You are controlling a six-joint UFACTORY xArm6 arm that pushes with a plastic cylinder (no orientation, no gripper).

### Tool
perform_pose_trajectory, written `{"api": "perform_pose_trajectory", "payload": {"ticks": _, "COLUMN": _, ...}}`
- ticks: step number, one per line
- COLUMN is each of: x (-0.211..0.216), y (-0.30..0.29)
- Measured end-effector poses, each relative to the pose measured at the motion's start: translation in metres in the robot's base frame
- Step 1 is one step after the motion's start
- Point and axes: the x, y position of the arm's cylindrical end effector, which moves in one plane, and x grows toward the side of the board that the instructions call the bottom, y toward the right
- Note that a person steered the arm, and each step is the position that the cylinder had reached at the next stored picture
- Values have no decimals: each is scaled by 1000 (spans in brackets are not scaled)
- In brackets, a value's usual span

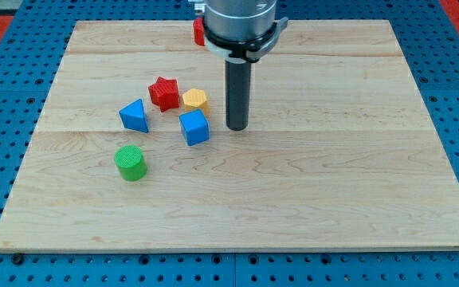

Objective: Place the red star below the yellow heart

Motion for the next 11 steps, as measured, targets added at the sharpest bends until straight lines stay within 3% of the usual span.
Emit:
{"api": "perform_pose_trajectory", "payload": {"ticks": 2, "x": -41, "y": -58}}
{"api": "perform_pose_trajectory", "payload": {"ticks": 5, "x": -20, "y": -106}}
{"api": "perform_pose_trajectory", "payload": {"ticks": 6, "x": -68, "y": -136}}
{"api": "perform_pose_trajectory", "payload": {"ticks": 7, "x": -78, "y": -113}}
{"api": "perform_pose_trajectory", "payload": {"ticks": 8, "x": -131, "y": -107}}
{"api": "perform_pose_trajectory", "payload": {"ticks": 9, "x": -108, "y": -98}}
{"api": "perform_pose_trajectory", "payload": {"ticks": 11, "x": -139, "y": -220}}
